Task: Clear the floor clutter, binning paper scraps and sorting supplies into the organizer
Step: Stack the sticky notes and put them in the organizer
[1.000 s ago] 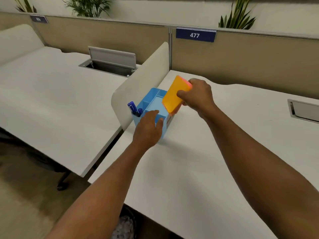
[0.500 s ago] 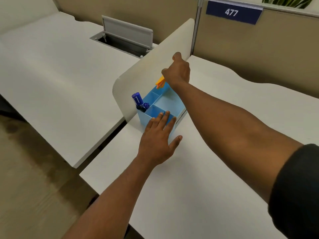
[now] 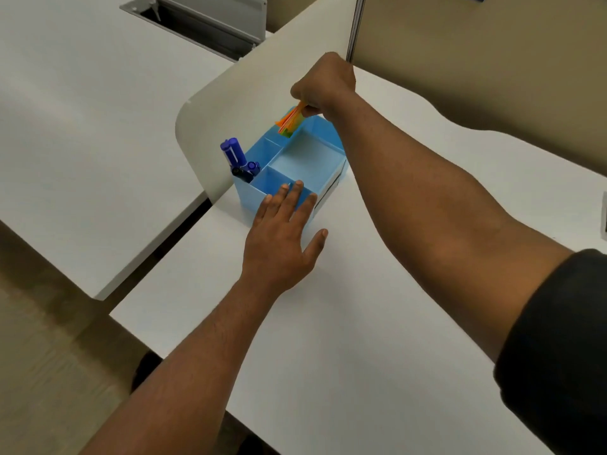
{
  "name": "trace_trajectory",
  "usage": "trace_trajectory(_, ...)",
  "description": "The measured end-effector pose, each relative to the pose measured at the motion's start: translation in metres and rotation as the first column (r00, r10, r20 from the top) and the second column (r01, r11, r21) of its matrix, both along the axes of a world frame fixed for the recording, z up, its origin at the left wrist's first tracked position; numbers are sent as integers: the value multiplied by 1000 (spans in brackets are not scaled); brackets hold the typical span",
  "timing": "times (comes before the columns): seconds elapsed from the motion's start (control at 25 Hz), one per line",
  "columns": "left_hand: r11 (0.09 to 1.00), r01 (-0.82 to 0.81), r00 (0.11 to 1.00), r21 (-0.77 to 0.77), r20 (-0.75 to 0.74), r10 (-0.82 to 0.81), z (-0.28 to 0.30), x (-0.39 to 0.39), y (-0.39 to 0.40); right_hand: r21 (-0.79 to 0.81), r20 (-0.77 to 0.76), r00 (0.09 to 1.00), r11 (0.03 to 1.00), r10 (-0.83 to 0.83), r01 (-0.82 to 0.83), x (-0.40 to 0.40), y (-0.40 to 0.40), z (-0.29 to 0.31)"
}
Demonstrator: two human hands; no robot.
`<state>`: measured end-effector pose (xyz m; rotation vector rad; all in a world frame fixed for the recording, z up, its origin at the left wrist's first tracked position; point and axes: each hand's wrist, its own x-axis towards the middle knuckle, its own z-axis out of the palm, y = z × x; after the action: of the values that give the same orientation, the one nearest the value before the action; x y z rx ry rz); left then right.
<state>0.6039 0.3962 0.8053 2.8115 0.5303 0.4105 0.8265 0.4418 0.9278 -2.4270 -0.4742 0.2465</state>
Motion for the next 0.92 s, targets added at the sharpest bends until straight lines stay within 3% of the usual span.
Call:
trace_trajectory(0.16, 1000, 0, 999, -6, -38, -1, 4, 0, -2, -125, 187, 979, 991, 78, -55, -12, 11, -17)
trace_trajectory(0.56, 999, 33, 999, -2, -15, -33, 0, 1, 2, -102, 532, 843, 994, 81, -31, -36, 28, -50)
trace_trajectory(0.72, 999, 39, 999, 1, 21, -39, -2, 1, 1, -198, 482, 866, 979, 133, -40, -44, 26, -61)
trace_trajectory(0.92, 999, 46, 993, -3, 109, -46, 0, 1, 0, -431, 419, 872, 901, 254, -55, -60, 30, -70)
